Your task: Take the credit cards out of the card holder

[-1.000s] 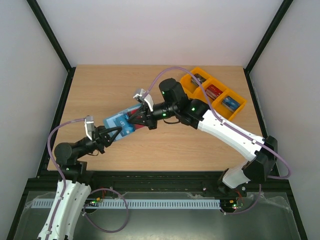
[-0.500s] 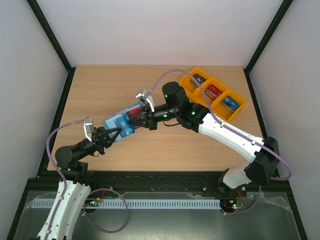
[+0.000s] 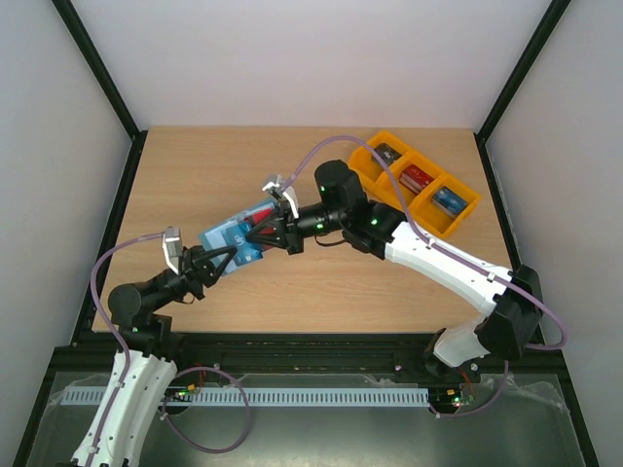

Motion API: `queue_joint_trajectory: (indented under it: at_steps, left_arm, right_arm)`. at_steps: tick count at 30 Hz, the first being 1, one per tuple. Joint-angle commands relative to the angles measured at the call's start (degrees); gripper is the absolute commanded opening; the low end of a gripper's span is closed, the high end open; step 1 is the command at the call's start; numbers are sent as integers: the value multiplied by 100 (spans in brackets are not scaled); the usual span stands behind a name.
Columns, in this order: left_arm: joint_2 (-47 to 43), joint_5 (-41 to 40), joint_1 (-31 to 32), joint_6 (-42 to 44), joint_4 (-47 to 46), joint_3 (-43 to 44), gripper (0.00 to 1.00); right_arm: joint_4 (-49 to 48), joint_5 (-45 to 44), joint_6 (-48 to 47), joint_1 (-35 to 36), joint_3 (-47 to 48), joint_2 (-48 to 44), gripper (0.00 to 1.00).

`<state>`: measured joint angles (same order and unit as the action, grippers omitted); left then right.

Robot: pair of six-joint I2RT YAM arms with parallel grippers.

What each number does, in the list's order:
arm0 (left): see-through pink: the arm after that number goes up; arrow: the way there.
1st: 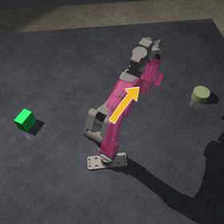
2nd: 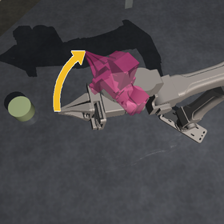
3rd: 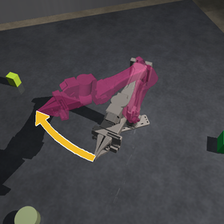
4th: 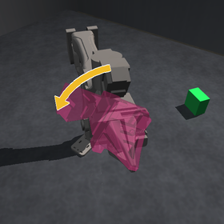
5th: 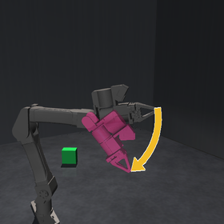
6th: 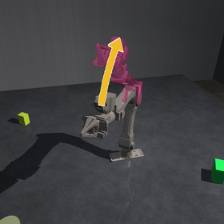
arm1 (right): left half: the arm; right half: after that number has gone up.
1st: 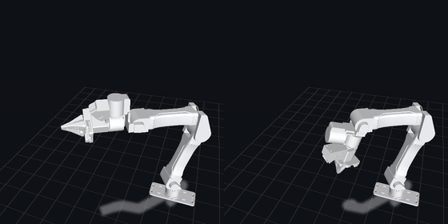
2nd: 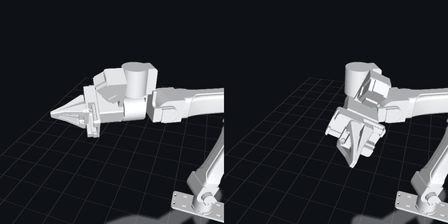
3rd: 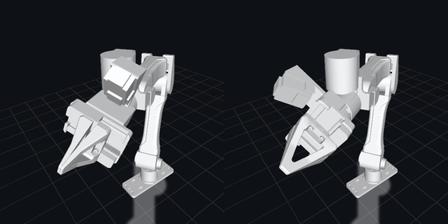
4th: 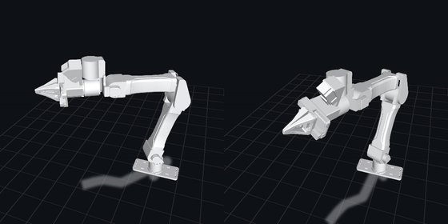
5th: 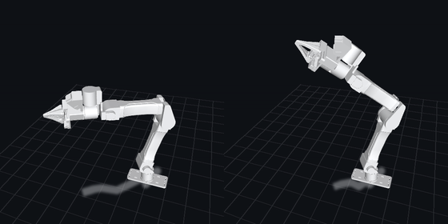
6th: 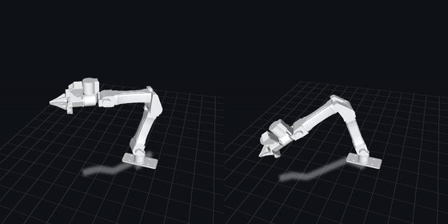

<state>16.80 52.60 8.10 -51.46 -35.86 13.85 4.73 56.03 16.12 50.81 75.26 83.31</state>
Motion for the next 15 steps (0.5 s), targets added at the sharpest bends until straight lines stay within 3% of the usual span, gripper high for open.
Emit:
queue_joint_trajectory:
  at_steps: [1, 9, 15]
  left_arm:
    - [-61, -217, 16, -22, -31, 119, 7]
    - [-120, -250, 7, -83, 8, 88, 8]
    - [-116, -326, 10, -105, 61, 57, 2]
  right_arm:
    - [280, -569, 287, -345, 35, -121, 2]
    - [632, -696, 288, -557, 104, -281, 2]
    - [812, -662, 257, -609, 261, -241, 2]
